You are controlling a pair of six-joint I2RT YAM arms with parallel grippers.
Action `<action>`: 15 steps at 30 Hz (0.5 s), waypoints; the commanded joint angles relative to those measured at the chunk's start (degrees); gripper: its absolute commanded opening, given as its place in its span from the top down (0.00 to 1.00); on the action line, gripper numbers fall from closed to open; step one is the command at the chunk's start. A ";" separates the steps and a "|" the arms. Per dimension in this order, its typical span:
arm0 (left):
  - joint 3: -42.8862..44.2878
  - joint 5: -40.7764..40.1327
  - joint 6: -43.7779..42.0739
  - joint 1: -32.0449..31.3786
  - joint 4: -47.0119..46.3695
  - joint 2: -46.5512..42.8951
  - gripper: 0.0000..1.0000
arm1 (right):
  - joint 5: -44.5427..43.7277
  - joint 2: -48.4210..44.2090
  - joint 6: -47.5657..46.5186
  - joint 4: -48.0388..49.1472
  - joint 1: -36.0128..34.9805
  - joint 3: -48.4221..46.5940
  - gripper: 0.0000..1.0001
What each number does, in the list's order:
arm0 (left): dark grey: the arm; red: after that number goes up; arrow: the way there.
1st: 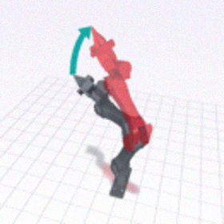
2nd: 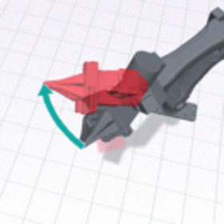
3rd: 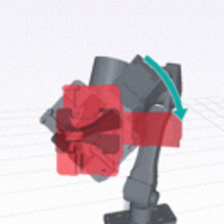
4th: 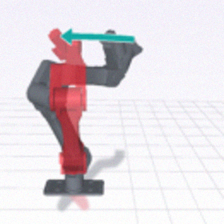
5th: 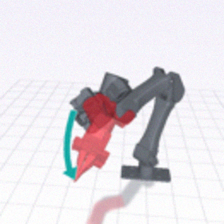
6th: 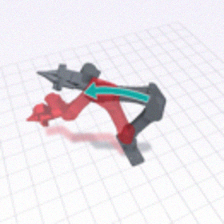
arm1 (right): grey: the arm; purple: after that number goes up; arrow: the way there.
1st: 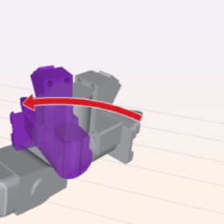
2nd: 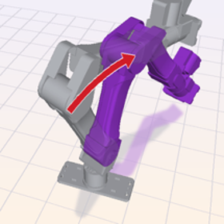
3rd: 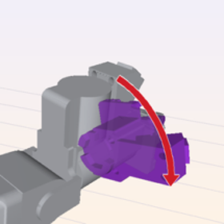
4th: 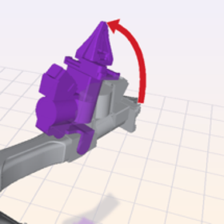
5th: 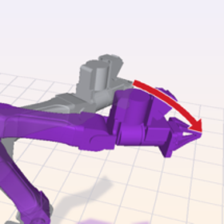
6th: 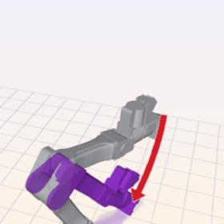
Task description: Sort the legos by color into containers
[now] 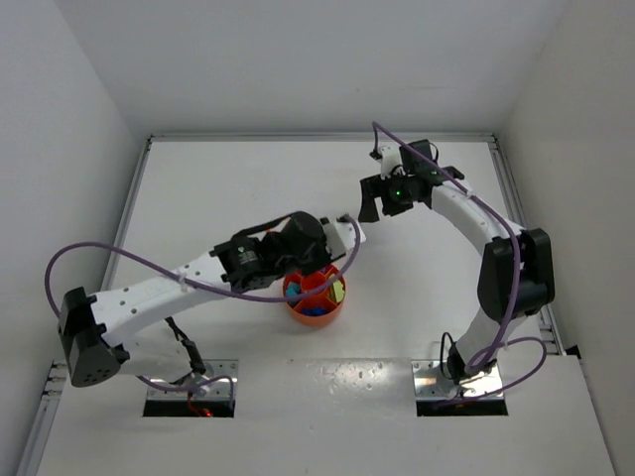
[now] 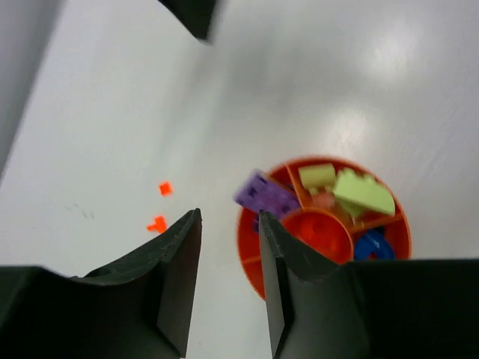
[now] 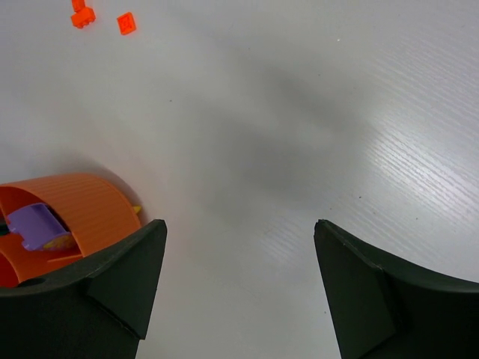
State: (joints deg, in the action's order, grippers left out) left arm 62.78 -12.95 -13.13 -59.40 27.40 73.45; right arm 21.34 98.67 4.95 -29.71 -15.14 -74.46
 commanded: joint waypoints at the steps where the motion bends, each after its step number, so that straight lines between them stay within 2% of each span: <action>1: 10.56 -1.38 4.41 3.92 -3.32 -3.67 0.58 | 2.91 -3.58 -0.38 -0.08 -0.16 -2.18 0.21; 5: 16.84 -3.92 9.94 7.88 -3.32 -1.74 0.64 | 3.62 -3.49 -3.88 -4.81 -0.16 -7.44 0.23; 9: 14.74 -6.74 15.93 14.73 -4.89 -3.56 0.64 | 0.56 -0.24 -13.89 -9.84 -0.16 -14.48 0.23; 11: 12.64 -5.95 18.38 19.46 -5.69 -4.19 0.56 | -1.03 1.60 -19.94 -12.80 -0.16 -18.41 0.23; 12: 12.02 -4.55 19.09 21.06 -5.69 -5.06 0.39 | -1.04 3.00 -21.63 -14.30 -0.68 -20.62 0.23; 13: 11.23 -3.67 19.71 22.47 -5.69 -5.94 0.31 | -1.04 4.76 -22.87 -15.97 -0.68 -23.17 0.23; 15: 7.29 -1.21 21.64 28.08 -6.21 -7.61 0.21 | 1.23 14.13 -23.67 -21.15 -0.68 -35.69 0.23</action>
State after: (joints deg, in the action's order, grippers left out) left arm 73.82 -16.82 3.11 -36.84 22.48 69.21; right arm 21.45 102.89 -11.88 -43.75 -15.40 -98.00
